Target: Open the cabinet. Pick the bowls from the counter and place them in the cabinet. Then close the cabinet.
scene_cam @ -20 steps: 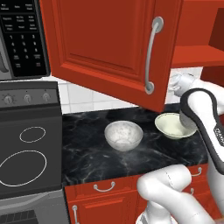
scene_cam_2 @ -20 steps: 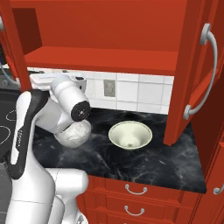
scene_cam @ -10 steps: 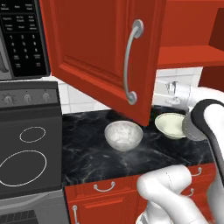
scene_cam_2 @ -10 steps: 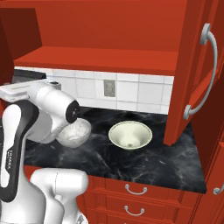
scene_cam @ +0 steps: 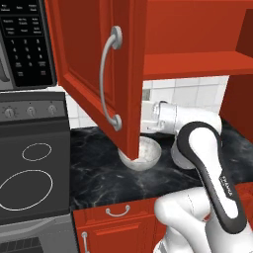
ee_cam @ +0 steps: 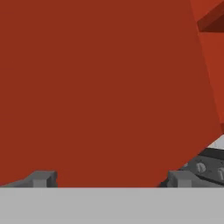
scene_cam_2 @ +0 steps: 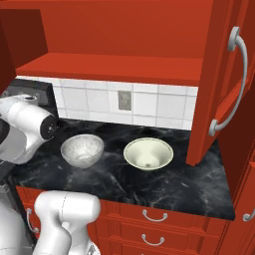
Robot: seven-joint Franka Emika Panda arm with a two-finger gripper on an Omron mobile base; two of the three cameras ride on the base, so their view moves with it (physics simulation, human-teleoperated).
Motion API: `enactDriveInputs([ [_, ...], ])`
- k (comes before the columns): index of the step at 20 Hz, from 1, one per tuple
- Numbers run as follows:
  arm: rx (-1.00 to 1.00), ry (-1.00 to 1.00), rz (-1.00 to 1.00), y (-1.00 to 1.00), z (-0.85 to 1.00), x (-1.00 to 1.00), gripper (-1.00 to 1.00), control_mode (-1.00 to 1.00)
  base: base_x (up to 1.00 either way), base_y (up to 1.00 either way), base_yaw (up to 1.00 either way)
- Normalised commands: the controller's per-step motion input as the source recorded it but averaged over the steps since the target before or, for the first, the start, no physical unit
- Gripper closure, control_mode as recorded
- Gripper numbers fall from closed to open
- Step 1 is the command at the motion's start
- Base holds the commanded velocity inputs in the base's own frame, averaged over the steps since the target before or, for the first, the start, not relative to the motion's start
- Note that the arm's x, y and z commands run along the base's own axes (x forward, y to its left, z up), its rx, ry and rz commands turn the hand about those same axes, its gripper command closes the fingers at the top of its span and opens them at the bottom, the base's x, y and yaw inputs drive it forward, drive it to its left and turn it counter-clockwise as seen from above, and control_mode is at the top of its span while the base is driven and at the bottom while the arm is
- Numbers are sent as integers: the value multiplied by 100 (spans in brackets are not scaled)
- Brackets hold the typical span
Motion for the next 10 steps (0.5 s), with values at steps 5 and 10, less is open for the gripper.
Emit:
enactDriveInputs([
  [5,0,12,-1,-69,12,1,-100,-100,0,0,0],
  [10,1,27,-10,-96,47,0,-100,-100,0,0,0],
])
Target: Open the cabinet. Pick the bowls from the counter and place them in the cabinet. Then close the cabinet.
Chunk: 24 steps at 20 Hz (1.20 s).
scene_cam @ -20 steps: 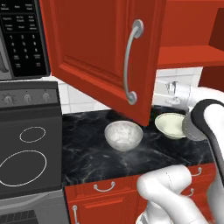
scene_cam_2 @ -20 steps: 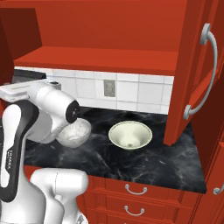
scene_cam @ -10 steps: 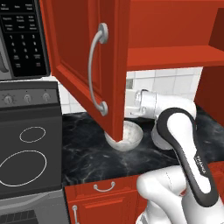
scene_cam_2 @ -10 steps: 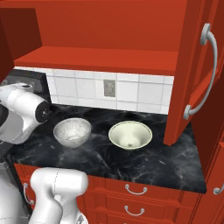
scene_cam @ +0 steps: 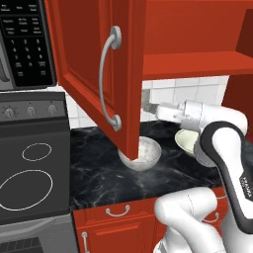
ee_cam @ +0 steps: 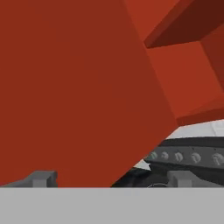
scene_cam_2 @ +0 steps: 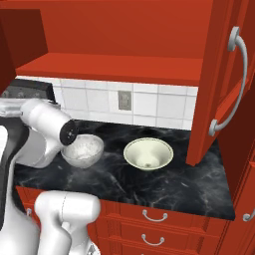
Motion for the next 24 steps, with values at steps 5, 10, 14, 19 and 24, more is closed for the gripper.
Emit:
enactDriveInputs([
  [5,0,49,-26,-63,40,-9,-100,-100,0,0,0],
  [10,-2,78,-55,-63,9,-1,-100,-100,0,0,0],
  [14,-14,87,-57,-40,-13,0,-100,-100,0,0,0],
  [19,-20,51,-32,-38,-62,0,-100,-100,0,0,0],
  [24,-26,19,0,-40,-80,14,-100,-100,0,0,0],
])
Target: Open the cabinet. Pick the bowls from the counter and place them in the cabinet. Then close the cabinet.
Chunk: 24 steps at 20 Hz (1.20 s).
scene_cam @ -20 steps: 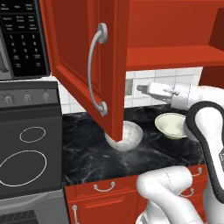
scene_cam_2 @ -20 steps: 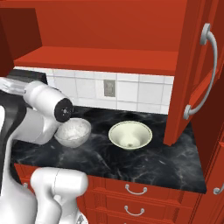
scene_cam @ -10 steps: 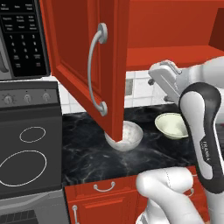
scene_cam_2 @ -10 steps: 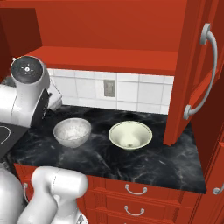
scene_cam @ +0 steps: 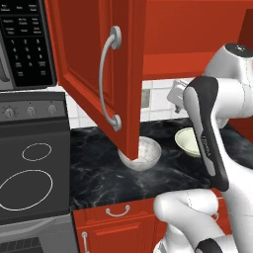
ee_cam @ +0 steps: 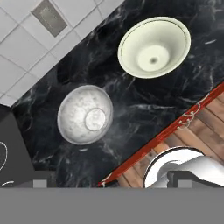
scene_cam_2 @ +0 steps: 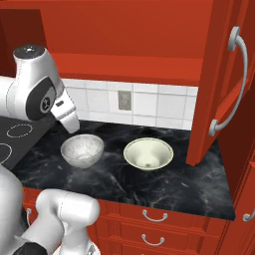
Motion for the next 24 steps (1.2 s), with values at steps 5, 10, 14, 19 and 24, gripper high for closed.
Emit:
enactDriveInputs([
  [5,-3,10,0,-63,-68,0,-100,-100,0,0,0],
  [10,1,0,0,-70,-64,0,-100,-100,0,0,0],
  [14,7,-3,0,-59,-55,0,-100,-100,0,0,0],
  [19,4,0,-11,-37,-58,10,-100,-100,0,0,0],
  [24,0,0,-23,-40,-43,5,-100,-100,0,0,0],
])
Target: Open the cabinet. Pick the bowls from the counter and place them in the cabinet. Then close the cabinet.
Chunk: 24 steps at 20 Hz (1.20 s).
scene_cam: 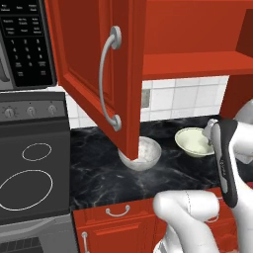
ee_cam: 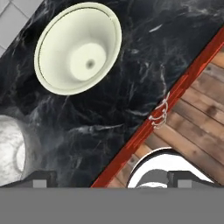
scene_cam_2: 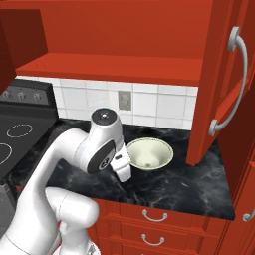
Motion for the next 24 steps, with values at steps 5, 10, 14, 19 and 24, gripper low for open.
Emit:
enactDriveInputs([
  [5,0,0,-19,-28,-20,17,-100,-100,0,0,0],
  [10,2,-3,-3,-35,-20,33,-100,-100,0,0,0],
  [14,1,-1,0,-32,-13,38,-100,-100,0,0,0],
  [19,1,0,3,-23,-10,28,-100,-100,0,0,0],
  [24,0,0,2,-13,-14,27,-100,-100,0,0,0],
])
